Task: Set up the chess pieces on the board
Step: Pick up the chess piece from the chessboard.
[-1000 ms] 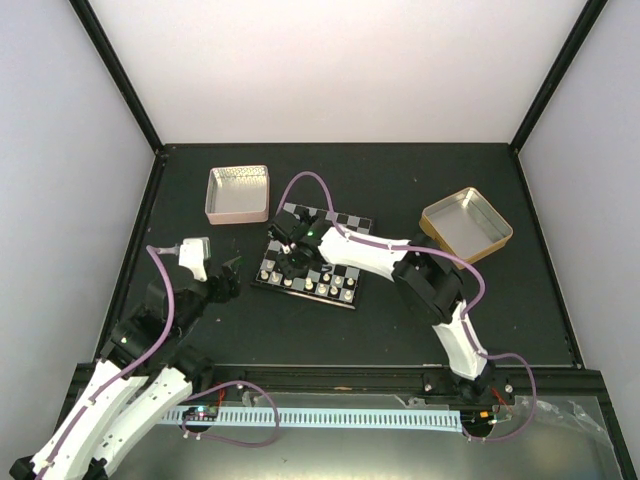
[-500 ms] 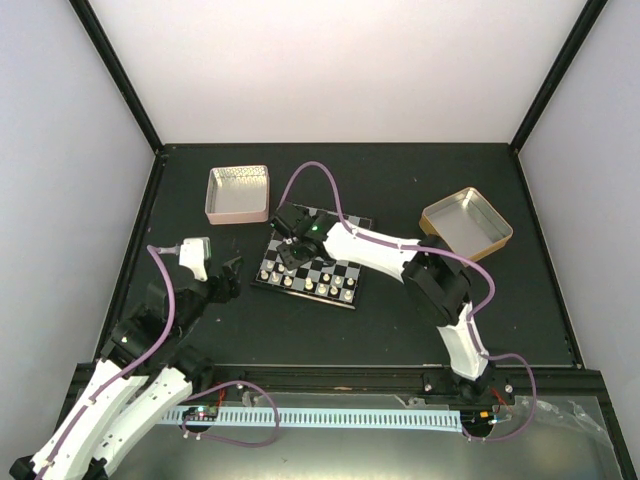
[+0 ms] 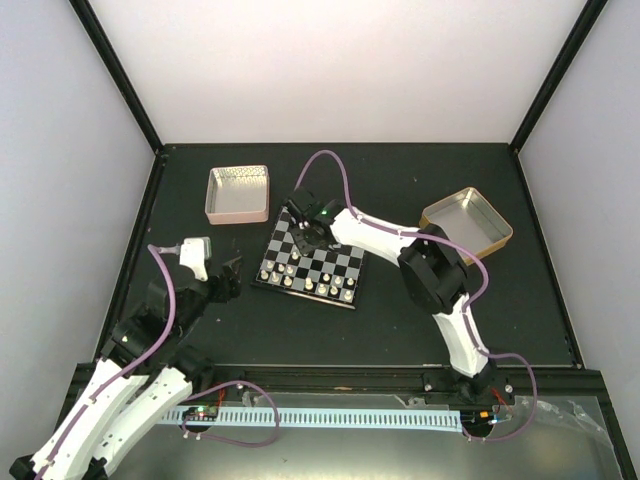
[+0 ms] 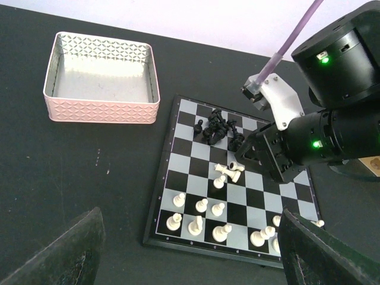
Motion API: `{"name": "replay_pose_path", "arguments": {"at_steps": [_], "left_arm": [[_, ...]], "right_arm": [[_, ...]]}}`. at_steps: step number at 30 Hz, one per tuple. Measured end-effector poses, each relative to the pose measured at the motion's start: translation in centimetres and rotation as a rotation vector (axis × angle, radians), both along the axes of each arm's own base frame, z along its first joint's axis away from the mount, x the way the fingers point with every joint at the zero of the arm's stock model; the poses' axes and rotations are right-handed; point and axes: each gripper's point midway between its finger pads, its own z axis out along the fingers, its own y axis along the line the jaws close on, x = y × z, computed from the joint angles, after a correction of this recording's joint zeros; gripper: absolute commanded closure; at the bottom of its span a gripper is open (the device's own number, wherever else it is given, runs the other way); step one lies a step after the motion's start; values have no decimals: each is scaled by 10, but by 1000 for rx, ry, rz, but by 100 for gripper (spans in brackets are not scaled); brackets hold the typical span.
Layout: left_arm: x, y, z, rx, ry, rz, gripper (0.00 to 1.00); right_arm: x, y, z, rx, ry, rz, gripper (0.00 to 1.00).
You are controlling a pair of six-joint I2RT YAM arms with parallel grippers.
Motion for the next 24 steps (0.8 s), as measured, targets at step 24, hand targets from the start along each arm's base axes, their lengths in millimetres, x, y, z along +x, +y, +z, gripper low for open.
{"name": "replay_pose_path", "arguments": {"at_steps": [24], "left_arm": [[1,-1,-3,6,11,1,19]], "right_arm": [[-12,15,-20,12,70,99,81]]}}
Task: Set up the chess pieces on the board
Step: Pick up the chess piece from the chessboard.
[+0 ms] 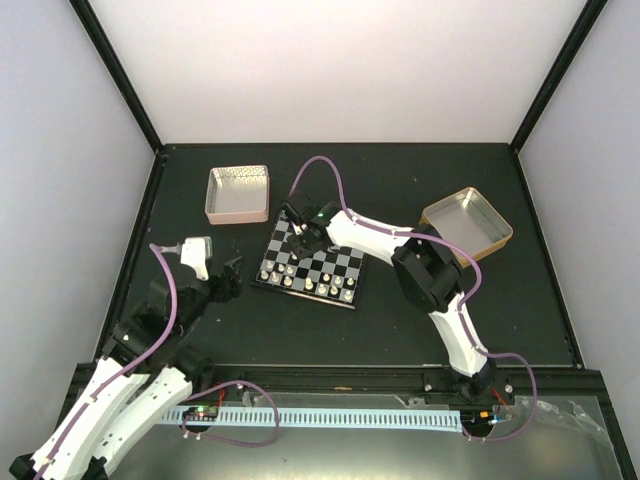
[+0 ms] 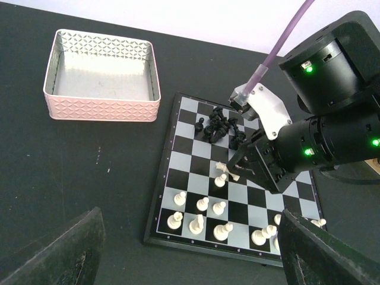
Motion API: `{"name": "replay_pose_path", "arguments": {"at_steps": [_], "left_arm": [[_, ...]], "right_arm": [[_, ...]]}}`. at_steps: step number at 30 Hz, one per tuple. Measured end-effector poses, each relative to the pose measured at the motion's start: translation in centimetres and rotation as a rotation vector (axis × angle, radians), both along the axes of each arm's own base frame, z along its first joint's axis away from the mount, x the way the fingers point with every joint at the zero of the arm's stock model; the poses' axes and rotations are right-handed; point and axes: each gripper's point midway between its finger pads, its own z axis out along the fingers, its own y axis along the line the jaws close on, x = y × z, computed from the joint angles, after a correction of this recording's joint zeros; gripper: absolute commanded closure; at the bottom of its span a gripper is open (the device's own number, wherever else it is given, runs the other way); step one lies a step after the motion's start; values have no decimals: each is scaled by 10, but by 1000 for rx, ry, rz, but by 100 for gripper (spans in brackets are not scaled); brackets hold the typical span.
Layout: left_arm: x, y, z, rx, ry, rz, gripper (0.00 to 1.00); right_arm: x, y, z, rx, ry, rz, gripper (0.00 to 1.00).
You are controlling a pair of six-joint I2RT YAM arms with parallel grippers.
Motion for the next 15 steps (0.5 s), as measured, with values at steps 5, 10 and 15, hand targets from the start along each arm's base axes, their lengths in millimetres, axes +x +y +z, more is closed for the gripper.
{"name": "replay_pose_path", "arguments": {"at_steps": [5,10,15], "left_arm": [[0,0,0,-1,1,0,18],[0,0,0,-1,0,1,19],[0,0,0,-1,0,1,18]], "right_arm": [[-2,1,0,7,9,5,84],[-4,0,-5,4,17,8,87],[-4,0,-5,8,15,8,85]]}}
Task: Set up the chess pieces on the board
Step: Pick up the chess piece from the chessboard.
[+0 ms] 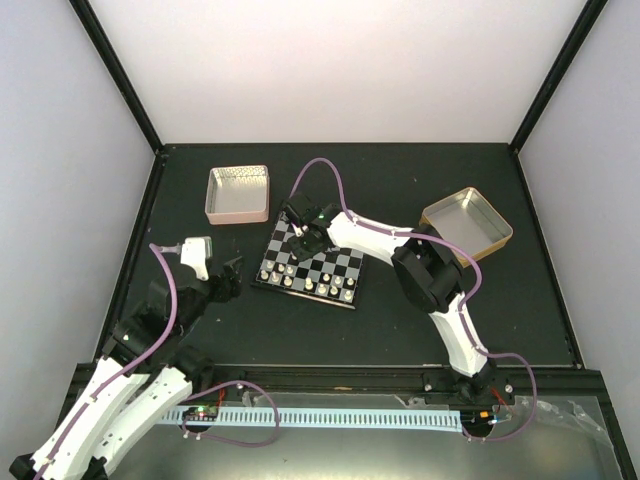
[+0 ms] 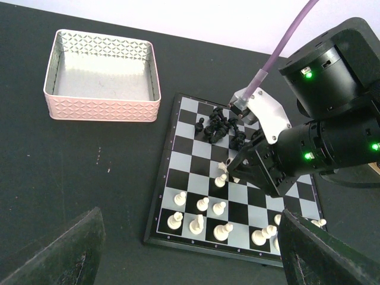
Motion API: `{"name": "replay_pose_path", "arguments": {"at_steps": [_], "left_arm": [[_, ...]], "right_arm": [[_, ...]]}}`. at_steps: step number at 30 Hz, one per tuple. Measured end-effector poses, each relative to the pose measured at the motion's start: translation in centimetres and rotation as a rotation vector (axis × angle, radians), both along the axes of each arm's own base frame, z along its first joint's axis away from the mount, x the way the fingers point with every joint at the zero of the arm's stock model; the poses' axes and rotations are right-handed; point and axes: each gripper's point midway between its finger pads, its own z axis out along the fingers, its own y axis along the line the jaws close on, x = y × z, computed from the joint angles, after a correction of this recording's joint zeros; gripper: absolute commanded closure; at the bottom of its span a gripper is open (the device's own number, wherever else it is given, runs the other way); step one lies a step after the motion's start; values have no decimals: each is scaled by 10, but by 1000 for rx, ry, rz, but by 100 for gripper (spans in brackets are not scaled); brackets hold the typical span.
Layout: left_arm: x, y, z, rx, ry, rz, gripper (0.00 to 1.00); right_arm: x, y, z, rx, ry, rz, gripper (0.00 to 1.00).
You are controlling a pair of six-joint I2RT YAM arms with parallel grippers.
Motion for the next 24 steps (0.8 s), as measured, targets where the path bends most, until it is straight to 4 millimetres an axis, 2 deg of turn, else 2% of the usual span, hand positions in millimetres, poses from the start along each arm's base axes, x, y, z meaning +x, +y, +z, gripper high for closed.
{"name": "replay_pose_path", "arguments": {"at_steps": [4,12,18,24], "left_arm": [[0,0,0,0,0,0,18],[0,0,0,1,-1,2,18],[0,0,0,1,0,2,18],[1,0,-2,5,7,3,18]], "right_arm": [[-1,-1,-1,-2,4,0,79],[-7,-6,-9,-19,26,6,77],[-8,-5,-9,-13,30,7,90],[-8,-3,-8,4,20,16,92]]}}
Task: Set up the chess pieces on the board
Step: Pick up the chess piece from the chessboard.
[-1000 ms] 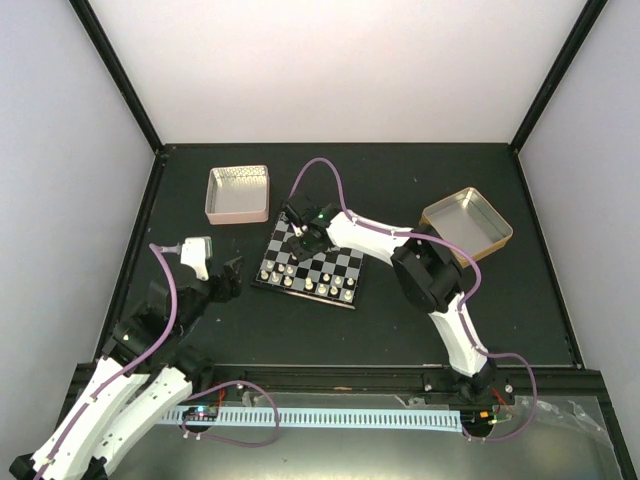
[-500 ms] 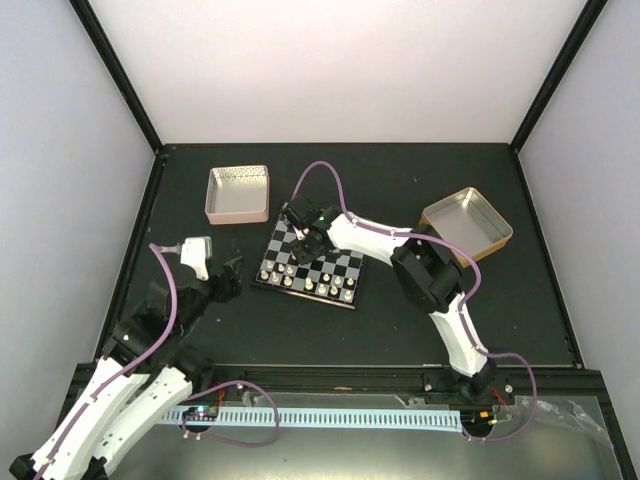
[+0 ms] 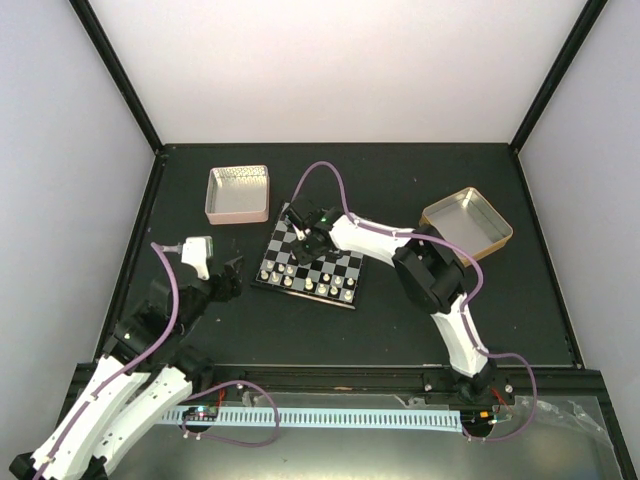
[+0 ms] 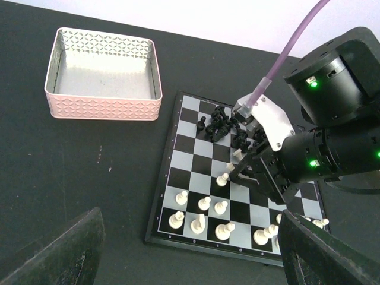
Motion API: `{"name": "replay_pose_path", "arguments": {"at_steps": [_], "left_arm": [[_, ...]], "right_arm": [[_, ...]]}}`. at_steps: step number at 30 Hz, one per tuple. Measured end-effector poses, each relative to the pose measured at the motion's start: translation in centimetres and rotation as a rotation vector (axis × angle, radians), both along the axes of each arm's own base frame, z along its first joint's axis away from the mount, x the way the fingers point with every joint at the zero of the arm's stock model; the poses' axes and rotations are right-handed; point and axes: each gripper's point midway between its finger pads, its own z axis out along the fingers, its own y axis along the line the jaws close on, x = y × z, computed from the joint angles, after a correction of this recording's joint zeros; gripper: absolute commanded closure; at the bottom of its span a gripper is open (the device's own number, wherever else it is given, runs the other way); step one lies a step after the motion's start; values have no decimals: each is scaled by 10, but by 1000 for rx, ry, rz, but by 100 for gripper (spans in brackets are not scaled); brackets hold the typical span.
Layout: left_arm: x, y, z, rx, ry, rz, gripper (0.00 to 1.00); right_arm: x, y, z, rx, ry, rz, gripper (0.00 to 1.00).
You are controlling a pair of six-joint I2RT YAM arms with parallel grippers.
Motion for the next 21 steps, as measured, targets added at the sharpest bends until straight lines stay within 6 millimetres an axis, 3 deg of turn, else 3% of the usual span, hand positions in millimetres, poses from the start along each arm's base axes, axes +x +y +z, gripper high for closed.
{"name": "replay_pose_path", "arguments": {"at_steps": [6,12,18,21], "left_arm": [[1,0,-1,3,4,0,18],[3,-3,-5,7,24,-2,18],[10,-20,-22,-41,74,-43,18],[15,-32,-31,-75,106,-69,18]], "right_arm": [[-3,-4,3,11,-10,0,93],[-6,-9,24,56,-59,-4,92],[-8,-13,49,120,-121,-7,93],[-7,-12,52,138,-140,-8,93]]}}
